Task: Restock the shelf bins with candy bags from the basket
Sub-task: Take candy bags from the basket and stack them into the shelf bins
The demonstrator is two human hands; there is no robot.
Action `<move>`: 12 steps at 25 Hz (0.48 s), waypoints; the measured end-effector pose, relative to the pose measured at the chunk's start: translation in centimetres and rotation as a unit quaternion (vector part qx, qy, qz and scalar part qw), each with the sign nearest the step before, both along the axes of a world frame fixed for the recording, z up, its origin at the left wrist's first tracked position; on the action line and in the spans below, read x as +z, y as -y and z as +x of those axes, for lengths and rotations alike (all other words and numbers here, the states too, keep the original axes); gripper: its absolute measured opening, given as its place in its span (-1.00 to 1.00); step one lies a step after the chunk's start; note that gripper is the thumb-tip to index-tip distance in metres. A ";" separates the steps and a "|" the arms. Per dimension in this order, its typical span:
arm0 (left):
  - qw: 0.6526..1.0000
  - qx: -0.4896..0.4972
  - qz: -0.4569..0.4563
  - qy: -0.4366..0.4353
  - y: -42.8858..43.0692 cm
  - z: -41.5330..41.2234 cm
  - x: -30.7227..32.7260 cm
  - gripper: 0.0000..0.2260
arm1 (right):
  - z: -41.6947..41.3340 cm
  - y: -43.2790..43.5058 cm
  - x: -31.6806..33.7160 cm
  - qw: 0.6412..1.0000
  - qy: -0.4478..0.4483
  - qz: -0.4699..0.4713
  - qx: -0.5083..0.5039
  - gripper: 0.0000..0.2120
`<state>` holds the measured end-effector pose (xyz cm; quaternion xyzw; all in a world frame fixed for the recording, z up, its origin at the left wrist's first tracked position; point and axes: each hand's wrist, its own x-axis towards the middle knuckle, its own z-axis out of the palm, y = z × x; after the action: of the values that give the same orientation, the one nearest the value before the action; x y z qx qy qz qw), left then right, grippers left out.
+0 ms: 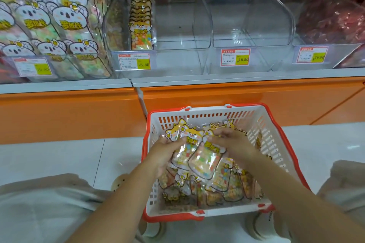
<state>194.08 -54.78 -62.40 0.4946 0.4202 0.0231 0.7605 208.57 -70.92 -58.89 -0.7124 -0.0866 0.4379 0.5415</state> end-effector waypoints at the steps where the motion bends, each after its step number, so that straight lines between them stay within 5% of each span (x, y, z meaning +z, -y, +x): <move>1: 1.000 -0.005 0.007 -0.002 0.4 0.1 0.0 -0.69 | -0.6 -0.5 -0.5 1.000 0.023 -0.021 0.001 -0.76; 6: 0.999 -0.023 -0.026 -0.014 1.3 0.3 0.7 -0.45 | -1.2 -1.5 -1.1 0.999 0.004 -0.049 0.007 -0.54; 8: 0.999 -0.004 -0.047 -0.004 1.0 0.3 0.8 -0.57 | -0.2 -0.8 -0.5 0.999 -0.027 -0.036 -0.017 -0.62; 10: 0.997 0.020 -0.072 0.010 0.4 0.1 0.5 -0.49 | 1.0 0.0 0.3 0.993 -0.099 0.019 -0.066 -0.88; 12: 0.997 0.024 -0.072 0.012 0.1 0.0 0.7 -0.50 | 2.1 0.8 1.1 0.983 -0.135 0.070 -0.104 -0.79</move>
<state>194.10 -54.86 -61.72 0.4278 0.4230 0.0167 0.7986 210.69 -71.76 -57.75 -0.6122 0.0319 0.4642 0.6392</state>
